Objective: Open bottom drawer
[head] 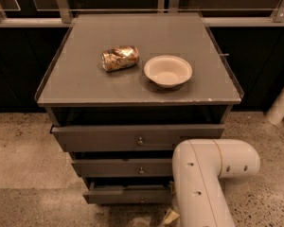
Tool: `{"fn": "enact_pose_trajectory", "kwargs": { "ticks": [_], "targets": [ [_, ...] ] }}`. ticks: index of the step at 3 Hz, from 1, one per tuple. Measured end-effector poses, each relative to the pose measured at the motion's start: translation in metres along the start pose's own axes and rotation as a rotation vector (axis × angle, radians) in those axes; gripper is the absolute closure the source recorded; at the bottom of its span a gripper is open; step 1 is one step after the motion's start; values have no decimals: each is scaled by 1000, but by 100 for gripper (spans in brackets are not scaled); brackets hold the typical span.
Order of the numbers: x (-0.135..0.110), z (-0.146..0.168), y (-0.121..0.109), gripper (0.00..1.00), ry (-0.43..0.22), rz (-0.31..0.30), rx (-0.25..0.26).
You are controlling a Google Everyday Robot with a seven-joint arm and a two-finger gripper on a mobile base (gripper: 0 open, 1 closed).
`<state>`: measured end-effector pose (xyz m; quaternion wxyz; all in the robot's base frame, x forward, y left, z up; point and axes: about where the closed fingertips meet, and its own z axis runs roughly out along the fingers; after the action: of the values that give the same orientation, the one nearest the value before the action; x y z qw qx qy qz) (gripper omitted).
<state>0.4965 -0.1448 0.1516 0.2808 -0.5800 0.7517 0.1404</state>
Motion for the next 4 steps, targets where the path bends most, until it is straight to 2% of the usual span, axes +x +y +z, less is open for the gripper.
{"fn": "enact_pose_trajectory", "kwargs": {
  "ticks": [1,2,3,4],
  "targets": [
    [0,0,0,0,0,0,0],
    [-3,-1,15,0,27,-14,-55],
    [-4,-2,15,0,27,-14,-55],
    [-10,-10,55,0,24,-5,-142]
  ]
}}
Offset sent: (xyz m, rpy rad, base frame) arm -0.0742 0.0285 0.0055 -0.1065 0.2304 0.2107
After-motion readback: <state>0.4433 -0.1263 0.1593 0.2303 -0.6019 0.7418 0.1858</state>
